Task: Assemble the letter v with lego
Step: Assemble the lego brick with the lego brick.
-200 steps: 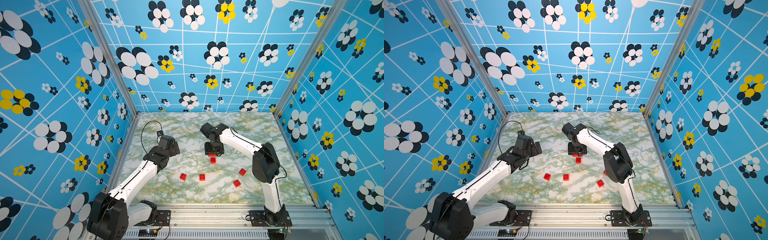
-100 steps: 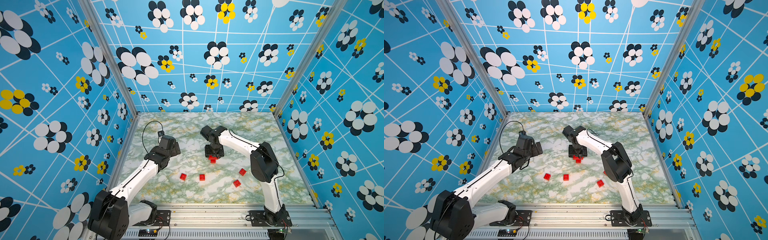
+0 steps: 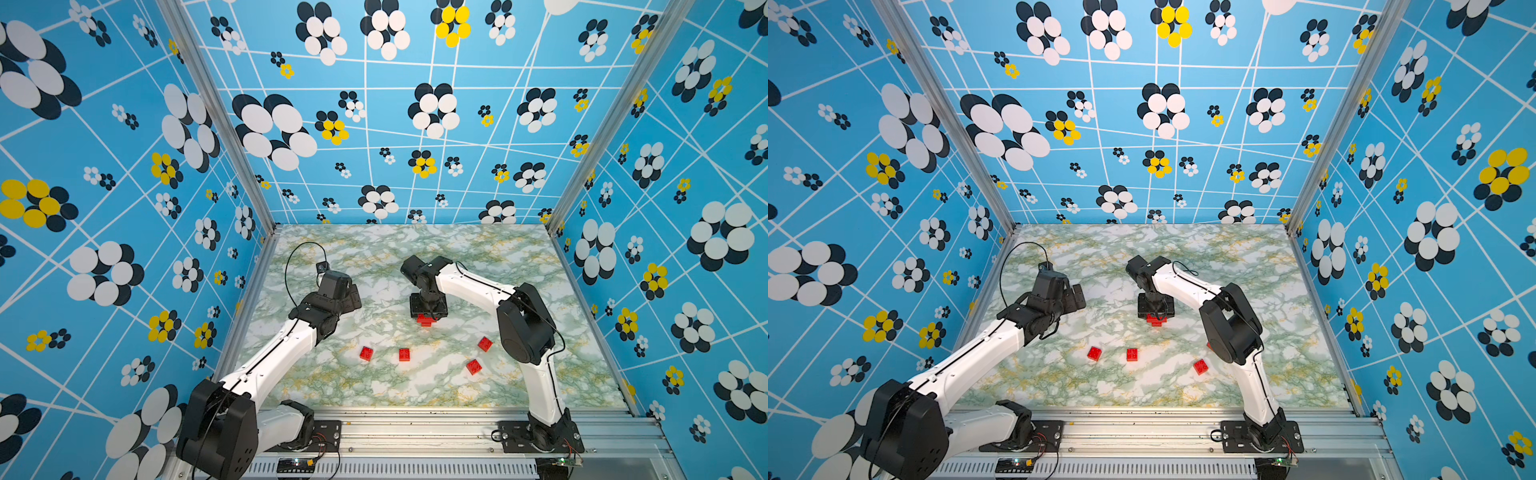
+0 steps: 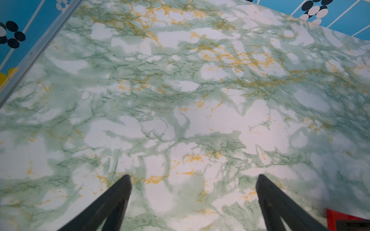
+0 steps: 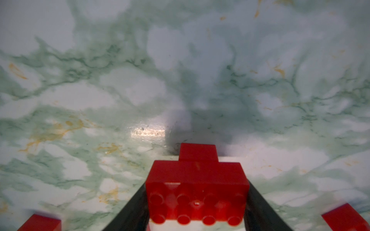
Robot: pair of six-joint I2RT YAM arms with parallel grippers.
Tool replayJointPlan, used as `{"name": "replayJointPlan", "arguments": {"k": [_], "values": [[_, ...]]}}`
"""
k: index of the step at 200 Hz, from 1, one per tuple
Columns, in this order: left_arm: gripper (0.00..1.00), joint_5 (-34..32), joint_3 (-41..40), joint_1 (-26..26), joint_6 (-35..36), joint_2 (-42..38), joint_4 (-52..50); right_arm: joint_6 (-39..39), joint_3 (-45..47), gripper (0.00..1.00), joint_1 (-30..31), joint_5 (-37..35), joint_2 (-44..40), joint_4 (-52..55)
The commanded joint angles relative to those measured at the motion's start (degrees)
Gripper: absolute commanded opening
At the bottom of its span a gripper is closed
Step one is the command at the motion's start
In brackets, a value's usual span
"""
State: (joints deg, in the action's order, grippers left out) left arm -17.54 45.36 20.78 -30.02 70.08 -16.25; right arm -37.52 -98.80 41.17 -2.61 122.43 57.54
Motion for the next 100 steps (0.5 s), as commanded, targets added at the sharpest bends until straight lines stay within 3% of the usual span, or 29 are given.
{"name": "replayJointPlan", "arguments": {"k": [1, 100], "values": [[0.99, 0.1, 0.1, 0.4, 0.2, 0.9, 0.4, -1.2, 1.2, 0.48, 0.2, -0.1, 1.1, -0.5], [0.99, 0.3, -0.2, 0.6, 0.0, 1.3, 0.6, -2.8, 4.5, 0.45, 1.6, -1.6, -0.1, -2.2]]}}
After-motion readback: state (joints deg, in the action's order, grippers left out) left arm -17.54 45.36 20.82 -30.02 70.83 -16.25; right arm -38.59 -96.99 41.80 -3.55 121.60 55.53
